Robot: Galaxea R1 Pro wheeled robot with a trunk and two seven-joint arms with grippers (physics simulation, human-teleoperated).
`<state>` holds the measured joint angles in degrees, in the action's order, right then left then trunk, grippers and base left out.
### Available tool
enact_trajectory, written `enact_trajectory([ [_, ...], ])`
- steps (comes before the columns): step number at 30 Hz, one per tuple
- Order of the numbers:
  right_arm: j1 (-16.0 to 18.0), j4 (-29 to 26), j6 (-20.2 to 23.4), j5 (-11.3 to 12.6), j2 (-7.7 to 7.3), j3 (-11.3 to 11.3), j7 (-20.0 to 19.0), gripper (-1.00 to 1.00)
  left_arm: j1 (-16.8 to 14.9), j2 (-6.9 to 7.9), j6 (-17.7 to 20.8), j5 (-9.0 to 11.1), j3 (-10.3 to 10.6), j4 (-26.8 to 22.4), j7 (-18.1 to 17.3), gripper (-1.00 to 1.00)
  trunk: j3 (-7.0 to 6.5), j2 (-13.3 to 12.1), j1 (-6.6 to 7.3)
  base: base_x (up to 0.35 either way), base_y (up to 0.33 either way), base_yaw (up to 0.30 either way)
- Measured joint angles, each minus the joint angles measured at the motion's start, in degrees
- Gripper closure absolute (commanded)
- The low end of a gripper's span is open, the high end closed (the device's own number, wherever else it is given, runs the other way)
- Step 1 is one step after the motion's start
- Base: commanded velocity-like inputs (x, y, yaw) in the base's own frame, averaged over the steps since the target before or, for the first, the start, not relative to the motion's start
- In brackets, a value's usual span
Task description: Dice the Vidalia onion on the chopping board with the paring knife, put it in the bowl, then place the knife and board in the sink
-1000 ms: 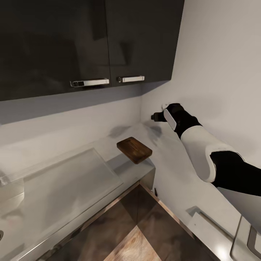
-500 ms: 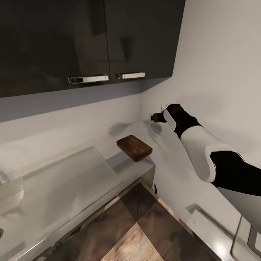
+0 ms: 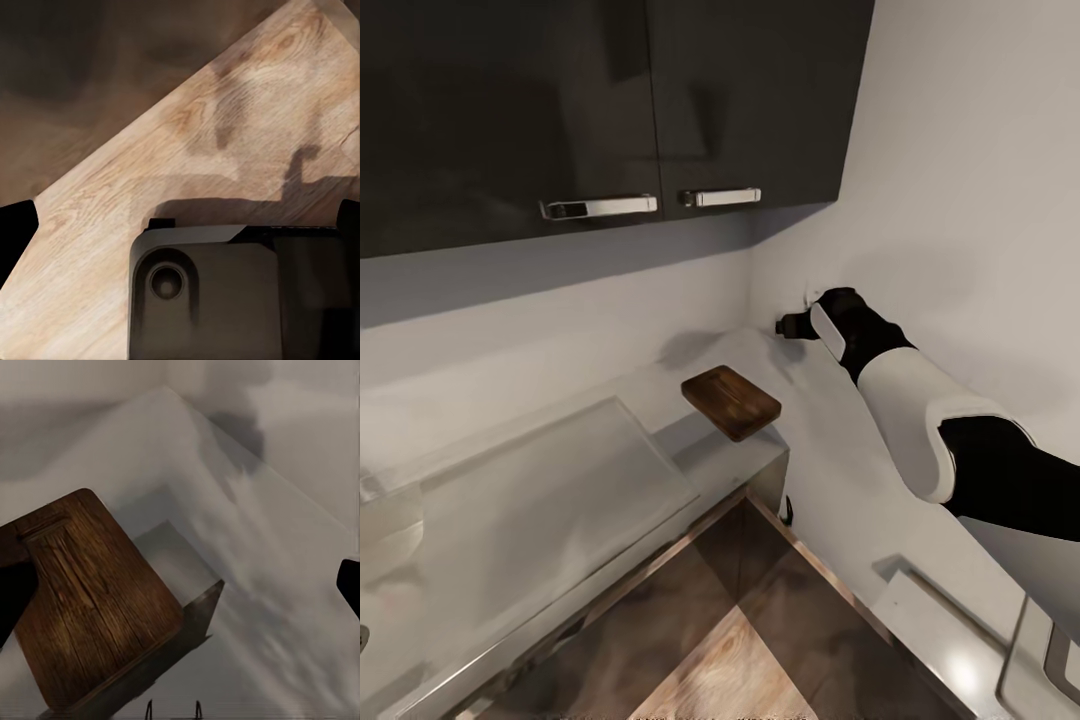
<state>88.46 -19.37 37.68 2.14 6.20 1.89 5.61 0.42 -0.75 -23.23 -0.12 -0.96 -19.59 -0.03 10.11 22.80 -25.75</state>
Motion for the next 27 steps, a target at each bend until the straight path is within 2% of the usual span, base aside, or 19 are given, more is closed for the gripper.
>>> enact_trajectory([
  [9,0.0,1.0,-0.1,0.1,0.04,0.0,-0.1,-1.00,0.0,-0.01,0.0,0.0,0.0,0.0,0.0,-1.00,0.84,0.0,0.00,0.000,-0.020,0.021],
  [20,0.0,1.0,-0.2,0.0,0.05,0.0,-0.1,-1.00,0.0,-0.02,0.0,0.0,0.0,0.0,0.0,-1.00,1.78,0.0,0.00,0.000,-0.175,0.152],
  [27,0.0,1.1,-0.2,0.0,0.04,0.0,-0.1,-1.00,0.0,0.04,0.0,0.0,0.0,0.0,0.0,-1.00,2.35,0.0,0.00,0.000,-0.027,0.169],
])
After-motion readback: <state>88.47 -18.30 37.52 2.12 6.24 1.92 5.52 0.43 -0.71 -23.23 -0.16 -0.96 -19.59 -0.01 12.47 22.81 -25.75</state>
